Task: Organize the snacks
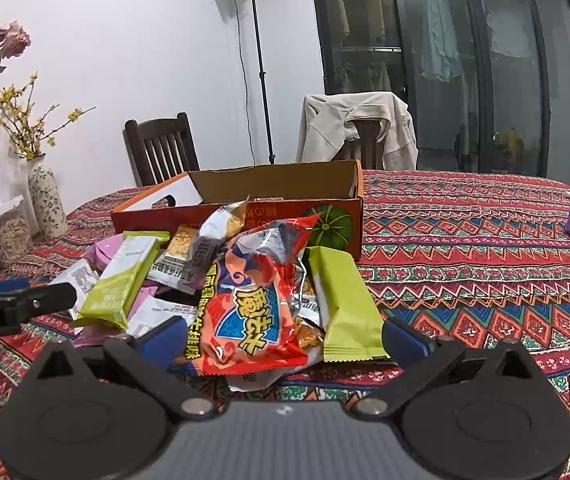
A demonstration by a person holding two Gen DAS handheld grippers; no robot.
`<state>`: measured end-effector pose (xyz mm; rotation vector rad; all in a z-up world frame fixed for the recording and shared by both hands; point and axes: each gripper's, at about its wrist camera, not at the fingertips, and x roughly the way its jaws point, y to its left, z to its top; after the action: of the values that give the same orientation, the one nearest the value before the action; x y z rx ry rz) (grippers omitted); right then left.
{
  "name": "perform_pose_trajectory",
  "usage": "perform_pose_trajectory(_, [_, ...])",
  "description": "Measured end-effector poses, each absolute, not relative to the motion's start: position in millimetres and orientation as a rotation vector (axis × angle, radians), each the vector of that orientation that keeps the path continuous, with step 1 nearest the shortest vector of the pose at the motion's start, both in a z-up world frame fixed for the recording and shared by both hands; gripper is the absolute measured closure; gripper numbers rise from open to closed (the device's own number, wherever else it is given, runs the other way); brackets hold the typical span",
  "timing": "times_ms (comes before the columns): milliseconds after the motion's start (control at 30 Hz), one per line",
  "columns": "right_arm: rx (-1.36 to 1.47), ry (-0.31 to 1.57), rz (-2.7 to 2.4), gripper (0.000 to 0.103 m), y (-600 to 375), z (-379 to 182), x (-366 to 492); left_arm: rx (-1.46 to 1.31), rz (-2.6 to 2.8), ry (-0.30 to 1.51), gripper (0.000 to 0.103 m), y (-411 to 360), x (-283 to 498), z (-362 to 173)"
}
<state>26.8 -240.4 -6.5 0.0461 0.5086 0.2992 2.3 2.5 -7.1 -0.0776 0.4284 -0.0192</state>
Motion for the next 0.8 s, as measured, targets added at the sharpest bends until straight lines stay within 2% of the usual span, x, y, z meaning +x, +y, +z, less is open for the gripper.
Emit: perform_pose_trajectory(800, [0.044,0.498,0.305,0.0,-239.7,-4.5,25.6,-0.09,-0.021,0.428,0.0,3.9,1.9,-6.9])
